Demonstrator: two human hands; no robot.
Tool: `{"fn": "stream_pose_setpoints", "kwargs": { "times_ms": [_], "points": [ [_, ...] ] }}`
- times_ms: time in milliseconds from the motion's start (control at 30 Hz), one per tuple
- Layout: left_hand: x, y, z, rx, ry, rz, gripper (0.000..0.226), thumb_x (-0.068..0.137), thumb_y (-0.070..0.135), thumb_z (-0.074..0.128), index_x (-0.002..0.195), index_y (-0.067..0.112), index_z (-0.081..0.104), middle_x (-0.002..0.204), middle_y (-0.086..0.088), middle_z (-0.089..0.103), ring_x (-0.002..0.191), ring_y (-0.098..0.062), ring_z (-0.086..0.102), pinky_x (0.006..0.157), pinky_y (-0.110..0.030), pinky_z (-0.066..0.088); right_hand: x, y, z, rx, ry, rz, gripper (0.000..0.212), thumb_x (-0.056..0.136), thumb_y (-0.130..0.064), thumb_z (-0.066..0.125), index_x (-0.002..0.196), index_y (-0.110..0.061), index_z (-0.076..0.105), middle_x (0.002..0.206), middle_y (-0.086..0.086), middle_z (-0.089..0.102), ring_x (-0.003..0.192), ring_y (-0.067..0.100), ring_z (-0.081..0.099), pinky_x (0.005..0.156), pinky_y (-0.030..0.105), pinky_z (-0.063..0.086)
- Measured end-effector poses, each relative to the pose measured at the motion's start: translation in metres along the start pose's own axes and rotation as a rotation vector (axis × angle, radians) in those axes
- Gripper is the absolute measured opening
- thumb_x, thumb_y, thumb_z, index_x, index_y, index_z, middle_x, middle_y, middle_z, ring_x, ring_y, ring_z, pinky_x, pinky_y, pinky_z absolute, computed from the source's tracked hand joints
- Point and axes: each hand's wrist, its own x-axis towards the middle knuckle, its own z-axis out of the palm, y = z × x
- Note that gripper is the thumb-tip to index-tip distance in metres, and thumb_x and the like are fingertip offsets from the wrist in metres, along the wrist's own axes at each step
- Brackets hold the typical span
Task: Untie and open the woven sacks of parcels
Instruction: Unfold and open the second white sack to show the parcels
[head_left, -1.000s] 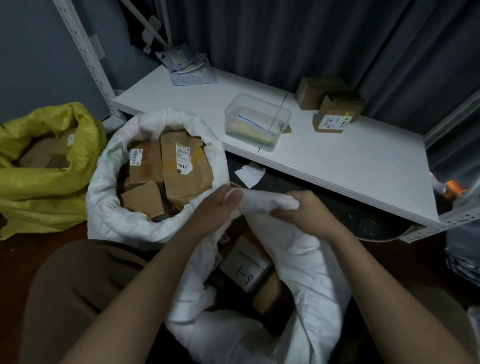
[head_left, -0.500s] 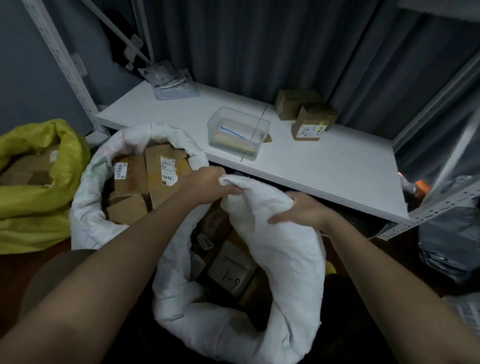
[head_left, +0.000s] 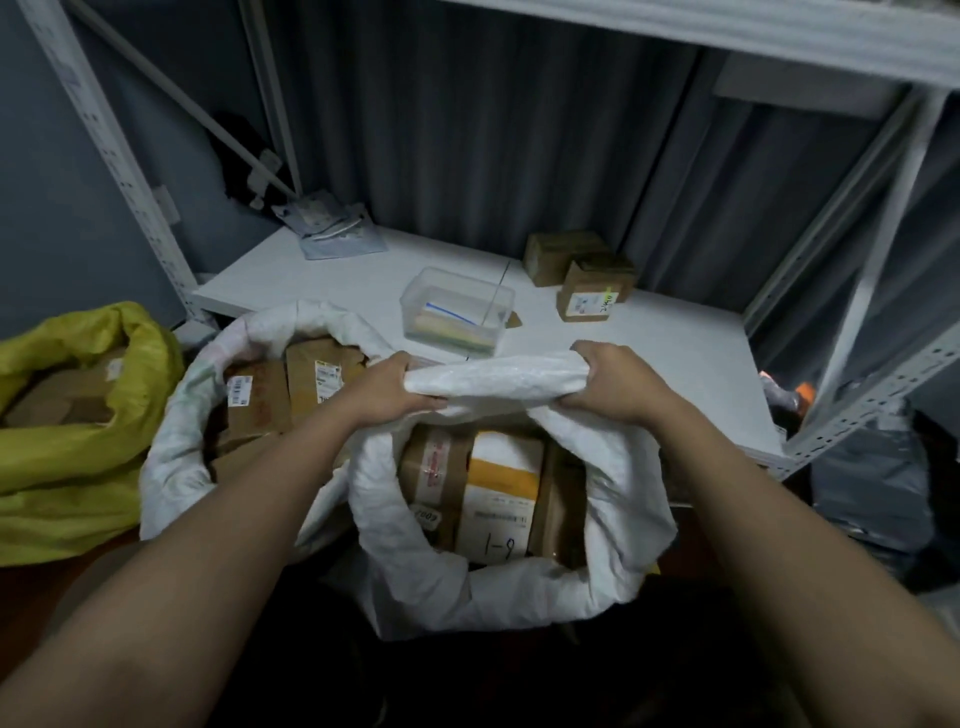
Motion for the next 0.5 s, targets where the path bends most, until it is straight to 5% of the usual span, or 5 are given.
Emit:
{"fn": "stream_pose_setpoints", "kwargs": {
  "times_ms": [167,267,400,500],
  "points": [
    [-0.011,0.023,0.005,0.128,0.022,0.191,0.067,0.066,0.059,0.074,0.119,0.028,0.048,0.118,0.003,0.059,0.101,-0.019,0.056,0.080,-0.035,0.046,-0.010,-0.009,-0.018,0.334,-0.295,0.145,0.052,0.060,-0.055,0.082,0.094,-0.018,0.068,0.092,-0.002,0.070,0.086,0.016,0.066,0.076,0.031,0.054],
    [-0.019,0.047,0.017,0.024,-0.017,0.294,0.048,0.074,0.058,0.068,0.105,0.025,0.052,0.099,0.008,0.062,0.093,-0.016,0.057,0.078,-0.035,0.046,-0.014,-0.006,-0.027,0.470,-0.445,0.227,0.074,0.050,-0.069,0.078,0.105,-0.021,0.066,0.101,-0.003,0.071,0.092,0.015,0.067,0.085,0.034,0.054],
    [-0.013,0.057,0.013,-0.223,-0.170,0.212,0.053,0.065,0.057,0.076,0.098,0.017,0.066,0.094,0.004,0.070,0.093,-0.016,0.064,0.085,-0.032,0.049,-0.021,-0.006,-0.017,0.144,-0.118,0.072,0.060,0.069,-0.060,0.073,0.112,-0.020,0.062,0.106,-0.011,0.061,0.097,0.013,0.059,0.083,0.032,0.048],
    [-0.004,0.054,0.007,-0.349,-0.348,0.127,0.074,0.052,0.071,0.075,0.109,0.025,0.067,0.105,0.009,0.071,0.100,-0.011,0.065,0.097,-0.038,0.048,-0.026,-0.010,0.010,0.222,0.053,-0.176,0.028,0.090,-0.042,0.059,0.106,-0.020,0.064,0.103,-0.004,0.066,0.096,0.015,0.059,0.084,0.035,0.046]
  ]
}}
